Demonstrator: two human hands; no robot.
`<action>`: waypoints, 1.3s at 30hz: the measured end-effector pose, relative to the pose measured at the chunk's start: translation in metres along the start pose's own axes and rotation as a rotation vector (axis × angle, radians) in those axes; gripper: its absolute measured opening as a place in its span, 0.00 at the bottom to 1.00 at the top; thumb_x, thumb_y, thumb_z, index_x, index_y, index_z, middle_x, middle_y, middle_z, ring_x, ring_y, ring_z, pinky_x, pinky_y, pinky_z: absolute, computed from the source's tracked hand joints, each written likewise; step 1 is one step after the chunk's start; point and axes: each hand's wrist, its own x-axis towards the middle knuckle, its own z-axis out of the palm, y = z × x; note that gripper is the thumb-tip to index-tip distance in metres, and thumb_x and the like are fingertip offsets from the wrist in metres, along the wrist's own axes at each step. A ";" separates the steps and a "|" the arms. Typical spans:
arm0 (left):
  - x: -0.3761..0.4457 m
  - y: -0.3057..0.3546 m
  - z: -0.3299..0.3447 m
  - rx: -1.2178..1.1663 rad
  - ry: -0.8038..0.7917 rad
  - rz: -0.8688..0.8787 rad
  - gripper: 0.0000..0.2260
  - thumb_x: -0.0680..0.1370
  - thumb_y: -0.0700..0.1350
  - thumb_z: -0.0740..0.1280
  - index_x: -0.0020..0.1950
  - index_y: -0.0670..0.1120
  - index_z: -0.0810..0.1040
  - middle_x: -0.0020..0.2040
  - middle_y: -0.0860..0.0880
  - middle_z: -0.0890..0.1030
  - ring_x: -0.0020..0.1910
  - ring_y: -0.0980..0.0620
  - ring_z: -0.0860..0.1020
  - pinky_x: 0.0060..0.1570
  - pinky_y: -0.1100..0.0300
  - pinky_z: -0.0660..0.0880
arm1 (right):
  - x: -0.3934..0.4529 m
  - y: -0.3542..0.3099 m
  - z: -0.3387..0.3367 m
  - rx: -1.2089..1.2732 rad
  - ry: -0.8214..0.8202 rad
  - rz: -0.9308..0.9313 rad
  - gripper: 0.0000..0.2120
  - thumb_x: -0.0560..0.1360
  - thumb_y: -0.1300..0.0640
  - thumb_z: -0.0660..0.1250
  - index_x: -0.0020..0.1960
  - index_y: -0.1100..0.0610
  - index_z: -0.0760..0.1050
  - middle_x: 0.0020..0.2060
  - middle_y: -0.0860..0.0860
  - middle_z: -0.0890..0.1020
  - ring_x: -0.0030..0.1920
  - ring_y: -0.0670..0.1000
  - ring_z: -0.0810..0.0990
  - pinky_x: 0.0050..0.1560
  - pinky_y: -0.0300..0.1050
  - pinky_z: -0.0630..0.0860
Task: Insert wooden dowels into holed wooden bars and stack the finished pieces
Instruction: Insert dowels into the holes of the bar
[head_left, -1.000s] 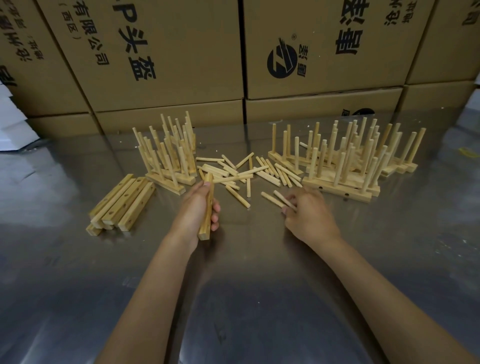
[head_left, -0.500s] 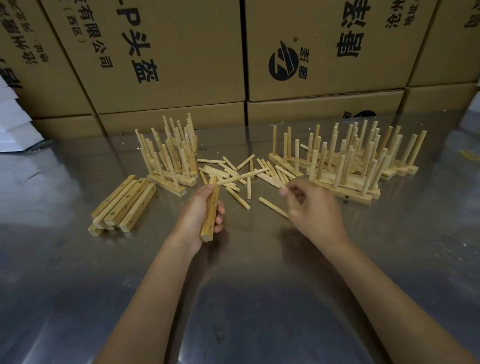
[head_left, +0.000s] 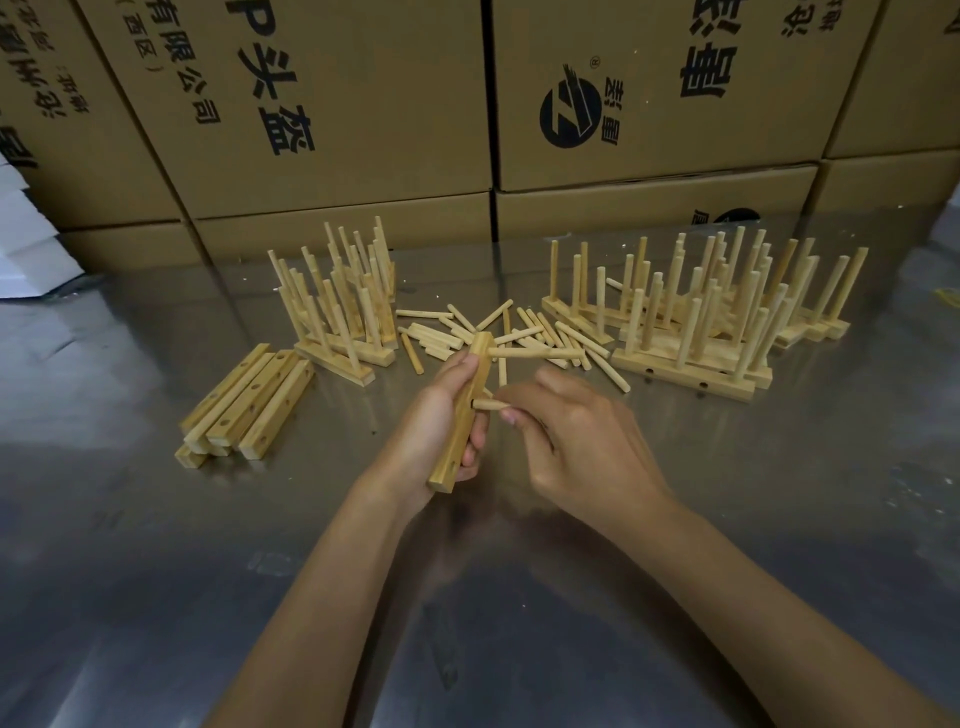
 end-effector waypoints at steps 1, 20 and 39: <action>-0.002 0.000 0.002 0.002 0.001 -0.002 0.17 0.84 0.59 0.56 0.53 0.47 0.74 0.25 0.47 0.69 0.19 0.53 0.65 0.19 0.65 0.62 | 0.000 -0.002 -0.001 0.005 0.011 -0.013 0.08 0.79 0.57 0.64 0.55 0.54 0.80 0.39 0.45 0.72 0.39 0.46 0.72 0.35 0.39 0.66; -0.010 -0.006 0.018 0.296 0.095 0.265 0.19 0.85 0.55 0.55 0.75 0.56 0.70 0.68 0.48 0.78 0.68 0.51 0.74 0.59 0.60 0.76 | 0.003 -0.002 -0.004 0.295 -0.216 0.333 0.14 0.81 0.52 0.61 0.38 0.52 0.75 0.24 0.43 0.70 0.25 0.44 0.68 0.28 0.37 0.60; 0.007 -0.018 0.010 0.336 0.018 0.286 0.13 0.85 0.55 0.55 0.66 0.68 0.72 0.31 0.59 0.75 0.27 0.56 0.70 0.27 0.63 0.67 | 0.002 -0.003 0.009 0.429 -0.244 0.512 0.22 0.82 0.52 0.59 0.30 0.51 0.72 0.23 0.46 0.70 0.26 0.48 0.68 0.30 0.42 0.61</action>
